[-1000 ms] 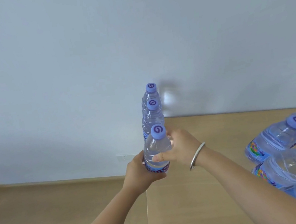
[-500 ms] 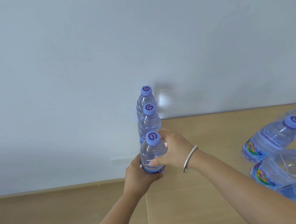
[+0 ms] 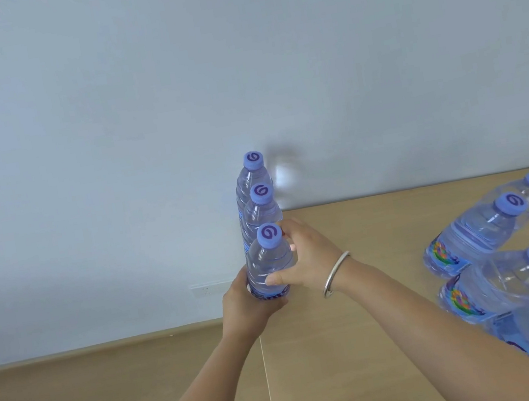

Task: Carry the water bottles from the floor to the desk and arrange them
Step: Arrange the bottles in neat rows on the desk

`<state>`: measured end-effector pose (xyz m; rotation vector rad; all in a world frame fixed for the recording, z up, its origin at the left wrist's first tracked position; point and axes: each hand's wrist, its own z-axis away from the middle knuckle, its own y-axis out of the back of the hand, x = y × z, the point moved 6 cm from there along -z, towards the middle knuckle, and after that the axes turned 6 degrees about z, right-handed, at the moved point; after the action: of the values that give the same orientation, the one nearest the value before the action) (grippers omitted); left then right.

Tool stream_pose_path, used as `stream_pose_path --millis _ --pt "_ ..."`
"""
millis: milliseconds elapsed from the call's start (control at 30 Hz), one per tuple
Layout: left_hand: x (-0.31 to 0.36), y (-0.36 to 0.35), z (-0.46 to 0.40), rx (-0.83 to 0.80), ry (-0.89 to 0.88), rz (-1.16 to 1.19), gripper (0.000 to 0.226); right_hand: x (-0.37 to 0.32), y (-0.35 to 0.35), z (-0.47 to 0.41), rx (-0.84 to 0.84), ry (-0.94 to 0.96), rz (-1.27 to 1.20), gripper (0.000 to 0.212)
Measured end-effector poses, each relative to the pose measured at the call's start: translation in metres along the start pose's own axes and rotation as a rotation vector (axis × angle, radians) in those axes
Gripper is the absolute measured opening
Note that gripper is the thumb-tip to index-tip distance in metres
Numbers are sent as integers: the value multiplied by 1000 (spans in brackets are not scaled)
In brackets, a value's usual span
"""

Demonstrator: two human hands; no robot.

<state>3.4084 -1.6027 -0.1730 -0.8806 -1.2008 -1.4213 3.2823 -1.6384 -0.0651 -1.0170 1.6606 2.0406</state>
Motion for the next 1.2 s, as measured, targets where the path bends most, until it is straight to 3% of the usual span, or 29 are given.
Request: stream_pose_path --millis 500,667,833,933,1200 --pt "7 -5 9 33 44 -26 51 -3 2 14 35 -62 16 59" --pt "0 -20 30 32 152 -4 59 10 11 44 198 -52 80 71" --pt "-6 -49 63 24 175 -79 78 46 43 104 448 -111 22 35" --pt "-6 -83 83 -81 218 -173 98 69 68 143 555 -155 0 23" --pt "33 -208 106 -364 54 -313 97 101 152 232 806 -81 149 22"
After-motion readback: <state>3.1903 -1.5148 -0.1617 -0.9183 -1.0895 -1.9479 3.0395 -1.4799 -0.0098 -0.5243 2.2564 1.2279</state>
